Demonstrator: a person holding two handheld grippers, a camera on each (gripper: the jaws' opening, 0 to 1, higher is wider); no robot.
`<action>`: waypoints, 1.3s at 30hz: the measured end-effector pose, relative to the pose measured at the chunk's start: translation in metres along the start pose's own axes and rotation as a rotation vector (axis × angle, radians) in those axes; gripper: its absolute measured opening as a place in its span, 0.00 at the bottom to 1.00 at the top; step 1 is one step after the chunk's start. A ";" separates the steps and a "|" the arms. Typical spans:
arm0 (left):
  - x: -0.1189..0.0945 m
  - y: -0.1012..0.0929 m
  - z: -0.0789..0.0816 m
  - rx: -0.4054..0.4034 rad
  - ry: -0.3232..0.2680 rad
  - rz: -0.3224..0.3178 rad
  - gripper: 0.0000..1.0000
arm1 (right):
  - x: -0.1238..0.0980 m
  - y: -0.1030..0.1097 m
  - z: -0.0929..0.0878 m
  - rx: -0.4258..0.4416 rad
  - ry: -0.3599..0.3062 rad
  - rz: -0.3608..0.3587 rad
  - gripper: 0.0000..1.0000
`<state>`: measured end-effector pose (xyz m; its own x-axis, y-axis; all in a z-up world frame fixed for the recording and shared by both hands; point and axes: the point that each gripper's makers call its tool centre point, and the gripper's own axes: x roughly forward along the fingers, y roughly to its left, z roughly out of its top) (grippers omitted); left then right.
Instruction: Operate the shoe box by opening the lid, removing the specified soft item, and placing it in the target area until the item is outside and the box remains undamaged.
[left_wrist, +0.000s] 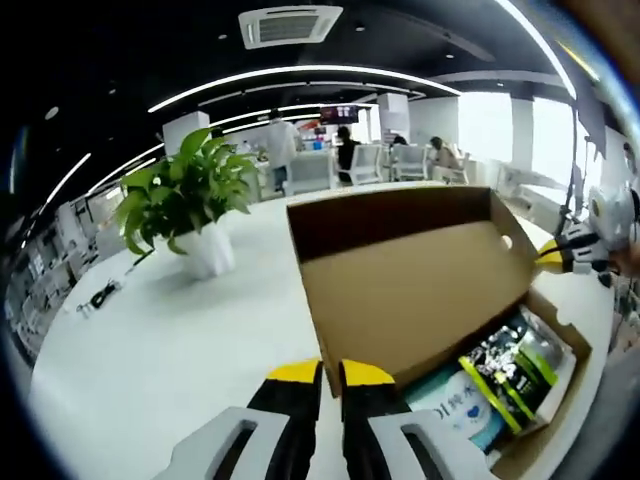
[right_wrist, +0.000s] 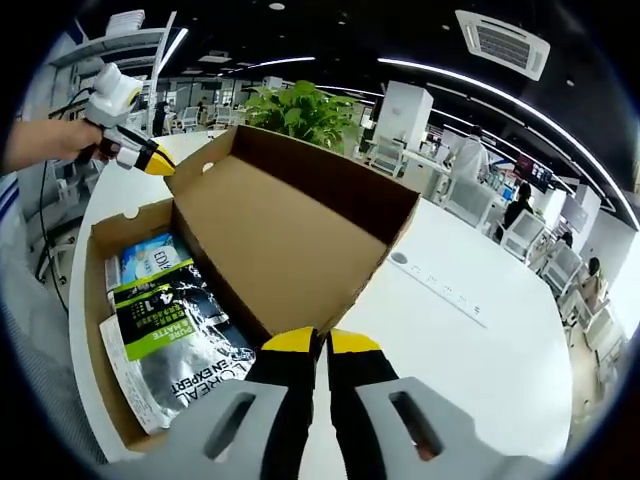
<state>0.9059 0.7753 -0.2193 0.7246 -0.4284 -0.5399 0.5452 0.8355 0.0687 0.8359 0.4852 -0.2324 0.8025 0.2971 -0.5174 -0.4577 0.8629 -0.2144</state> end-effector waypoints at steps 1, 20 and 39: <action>0.000 -0.001 0.000 -0.001 0.001 -0.001 0.06 | 0.000 0.000 0.000 0.000 0.000 0.000 0.02; 0.014 0.001 -0.007 -0.019 0.025 -0.012 0.03 | 0.012 -0.006 -0.002 0.021 0.016 0.016 0.03; 0.024 0.000 -0.009 -0.016 0.040 -0.018 0.03 | 0.022 -0.008 -0.006 0.053 0.035 0.033 0.05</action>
<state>0.9199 0.7681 -0.2397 0.6968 -0.4300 -0.5742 0.5512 0.8332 0.0449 0.8551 0.4824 -0.2473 0.7730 0.3120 -0.5524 -0.4619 0.8736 -0.1530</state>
